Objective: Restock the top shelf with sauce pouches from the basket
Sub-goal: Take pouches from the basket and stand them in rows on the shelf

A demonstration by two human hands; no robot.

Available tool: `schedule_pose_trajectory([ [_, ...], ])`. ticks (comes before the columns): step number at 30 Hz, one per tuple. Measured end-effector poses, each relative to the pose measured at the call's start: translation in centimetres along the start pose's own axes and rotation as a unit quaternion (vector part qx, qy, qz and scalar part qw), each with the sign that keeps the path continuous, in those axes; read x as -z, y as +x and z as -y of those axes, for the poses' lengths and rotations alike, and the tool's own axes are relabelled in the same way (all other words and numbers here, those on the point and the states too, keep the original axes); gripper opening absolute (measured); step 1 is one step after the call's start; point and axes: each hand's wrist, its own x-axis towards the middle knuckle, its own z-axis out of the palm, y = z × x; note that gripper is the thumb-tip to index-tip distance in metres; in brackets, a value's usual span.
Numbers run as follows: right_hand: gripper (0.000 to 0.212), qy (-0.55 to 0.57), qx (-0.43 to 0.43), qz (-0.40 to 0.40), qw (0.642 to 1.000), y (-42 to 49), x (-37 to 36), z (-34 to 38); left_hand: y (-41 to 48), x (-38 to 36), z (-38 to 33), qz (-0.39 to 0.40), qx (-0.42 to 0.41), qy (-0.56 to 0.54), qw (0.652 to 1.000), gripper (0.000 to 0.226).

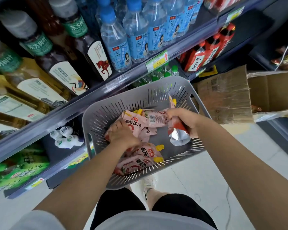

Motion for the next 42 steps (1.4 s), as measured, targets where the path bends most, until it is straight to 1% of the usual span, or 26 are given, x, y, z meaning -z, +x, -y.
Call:
schedule_pose_trajectory([
  [3,0.017,0.079,0.069,0.029,0.994,-0.2,-0.3,-0.5,0.2,0.3,0.1,-0.003,-0.017,0.01,1.0,0.141],
  [5,0.022,0.123,0.096,0.047,0.987,0.0,-0.5,-0.9,0.3,0.4,0.2,-0.037,-0.053,0.025,0.998,0.135],
  [8,0.025,0.141,0.112,0.058,0.982,0.6,-1.1,-1.1,0.4,0.6,0.2,-0.151,-0.137,0.089,0.975,0.104],
  [9,0.025,0.141,0.111,0.058,0.982,0.7,-1.3,-1.1,0.3,0.7,0.0,-0.174,-0.164,0.118,0.964,0.092],
  [11,0.026,0.137,0.103,0.05,0.984,0.9,-1.6,-1.2,0.0,0.9,-0.8,-0.173,-0.207,0.176,0.947,0.066],
  [13,0.018,0.129,0.097,0.044,0.986,1.3,-1.6,-1.4,-0.5,1.2,-1.8,-0.146,-0.222,0.222,0.938,0.035],
  [14,0.016,0.128,0.095,0.043,0.986,1.5,-1.5,-1.6,-0.6,1.3,-2.3,-0.13,-0.223,0.241,0.936,0.026],
  [15,0.016,0.127,0.091,0.041,0.987,1.6,-1.6,-1.7,-0.7,1.4,-2.8,-0.117,-0.223,0.256,0.933,0.024],
  [19,0.014,0.107,0.065,0.023,0.992,1.9,-1.6,-2.0,-0.5,1.7,-4.3,-0.066,-0.218,0.277,0.933,0.028],
  [20,0.023,0.1,0.056,0.011,0.993,2.1,-1.7,-2.1,-0.5,1.8,-4.4,-0.057,-0.214,0.276,0.935,0.027],
  [22,0.059,0.092,0.051,-0.02,0.994,2.6,-1.8,-2.3,-0.5,1.7,-4.4,-0.053,-0.22,0.29,0.93,0.028],
  [23,0.068,0.089,0.051,-0.035,0.994,2.8,-1.9,-2.3,-0.4,1.7,-4.3,-0.05,-0.227,0.295,0.927,0.028],
  [25,0.065,0.085,0.055,-0.063,0.993,3.1,-2.1,-2.5,-0.4,1.9,-3.9,-0.024,-0.233,0.28,0.931,0.028],
  [27,0.062,0.085,0.053,-0.077,0.992,3.3,-2.1,-2.7,-0.1,2.1,-3.2,0.007,-0.22,0.211,0.952,0.025],
  [29,0.06,0.091,0.049,-0.081,0.991,3.5,-2.1,-2.8,0.1,2.1,-2.3,-0.003,-0.204,0.126,0.971,0.028],
  [30,0.06,0.089,0.047,-0.085,0.991,3.4,-2.2,-2.8,0.1,2.0,-1.9,-0.037,-0.205,0.095,0.973,0.035],
  [31,0.062,0.085,0.046,-0.092,0.991,3.5,-2.2,-2.8,0.3,1.7,-1.3,-0.083,-0.199,0.078,0.973,0.049],
  [32,0.065,0.082,0.045,-0.099,0.991,3.5,-2.1,-2.8,0.5,1.3,-0.7,-0.109,-0.177,0.064,0.976,0.071],
  [33,0.069,0.085,0.045,-0.103,0.99,3.4,-2.1,-2.9,0.7,0.9,-0.2,-0.098,-0.138,0.04,0.985,0.095],
  [34,0.073,0.092,0.048,-0.108,0.989,3.4,-2.1,-2.9,0.7,0.8,0.2,-0.065,-0.092,0.0,0.994,0.114],
  [35,0.077,0.1,0.051,-0.112,0.987,3.4,-2.2,-2.9,1.0,0.5,0.6,-0.026,-0.051,-0.053,0.997,0.126],
  [36,0.084,0.102,0.051,-0.119,0.986,3.0,-2.5,-2.8,1.3,0.3,0.9,0.005,-0.022,-0.102,0.995,0.133],
  [37,0.096,0.092,0.046,-0.139,0.985,2.9,-2.8,-2.8,1.5,0.1,1.1,0.023,-0.009,-0.135,0.991,0.136],
  [39,0.118,0.045,0.029,-0.196,0.979,3.4,-3.2,-2.9,1.5,-0.1,1.0,0.02,-0.009,-0.128,0.992,0.134],
  [41,0.122,0.011,0.026,-0.239,0.971,4.0,-3.0,-3.2,1.3,0.0,0.7,-0.001,-0.013,-0.089,0.996,0.131],
  [42,0.122,0.0,0.021,-0.244,0.97,3.9,-2.9,-3.3,1.1,0.1,0.6,-0.004,-0.011,-0.081,0.997,0.13],
])
